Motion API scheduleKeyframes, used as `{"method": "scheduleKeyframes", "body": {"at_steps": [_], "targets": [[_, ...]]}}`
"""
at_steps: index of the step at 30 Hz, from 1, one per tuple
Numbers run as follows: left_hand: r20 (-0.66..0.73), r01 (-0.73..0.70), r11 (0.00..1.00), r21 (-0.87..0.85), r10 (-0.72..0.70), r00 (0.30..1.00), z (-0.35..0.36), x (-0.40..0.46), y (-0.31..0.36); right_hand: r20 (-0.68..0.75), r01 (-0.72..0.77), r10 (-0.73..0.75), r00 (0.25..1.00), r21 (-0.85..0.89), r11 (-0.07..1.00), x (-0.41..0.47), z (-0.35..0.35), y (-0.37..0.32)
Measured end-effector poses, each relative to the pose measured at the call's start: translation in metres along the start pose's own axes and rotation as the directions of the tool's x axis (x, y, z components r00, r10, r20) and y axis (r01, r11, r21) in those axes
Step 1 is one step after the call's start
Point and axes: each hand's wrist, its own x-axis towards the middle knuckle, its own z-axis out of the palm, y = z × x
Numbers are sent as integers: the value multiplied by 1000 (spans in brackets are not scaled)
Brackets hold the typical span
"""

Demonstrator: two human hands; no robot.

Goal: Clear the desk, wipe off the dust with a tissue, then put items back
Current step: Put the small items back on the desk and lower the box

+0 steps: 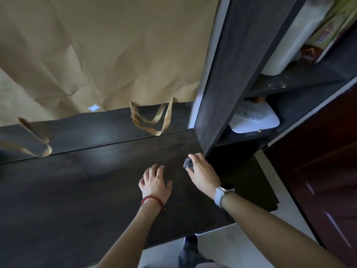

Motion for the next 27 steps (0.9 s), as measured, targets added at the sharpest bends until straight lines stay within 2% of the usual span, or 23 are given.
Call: {"method": "scheduleKeyframes", "body": {"at_steps": [5, 8, 11, 14, 17, 19, 22, 27], "targets": [[79, 72, 991, 114, -81, 994, 14, 17, 0, 138, 100, -67, 988, -250, 963, 77, -7, 7], [88, 78, 987, 138, -91, 992, 19, 17, -2, 132, 197, -150, 980, -521, 830, 103, -6, 6], [75, 75, 988, 133, -85, 994, 21, 17, -5, 159, 175, -105, 982, -535, 826, 121, 0, 4], [81, 67, 989, 134, -78, 994, 21, 16, -10, 40, 126, -125, 991, -561, 818, 129, 6, 9], [88, 61, 989, 137, -73, 993, 21, 16, -12, 116, 153, -108, 987, -519, 841, 128, 14, 15], [90, 59, 989, 133, -71, 993, 21, 17, -12, 24, 88, -88, 996, -486, 869, 125, 13, 16], [93, 56, 990, 127, -68, 993, 21, 17, -13, 34, 50, -39, 999, -410, 911, 108, 20, 15], [104, 50, 991, 127, -63, 993, 16, 15, -10, -83, -20, 17, 996, -40, 999, 44, 21, 11]]}}
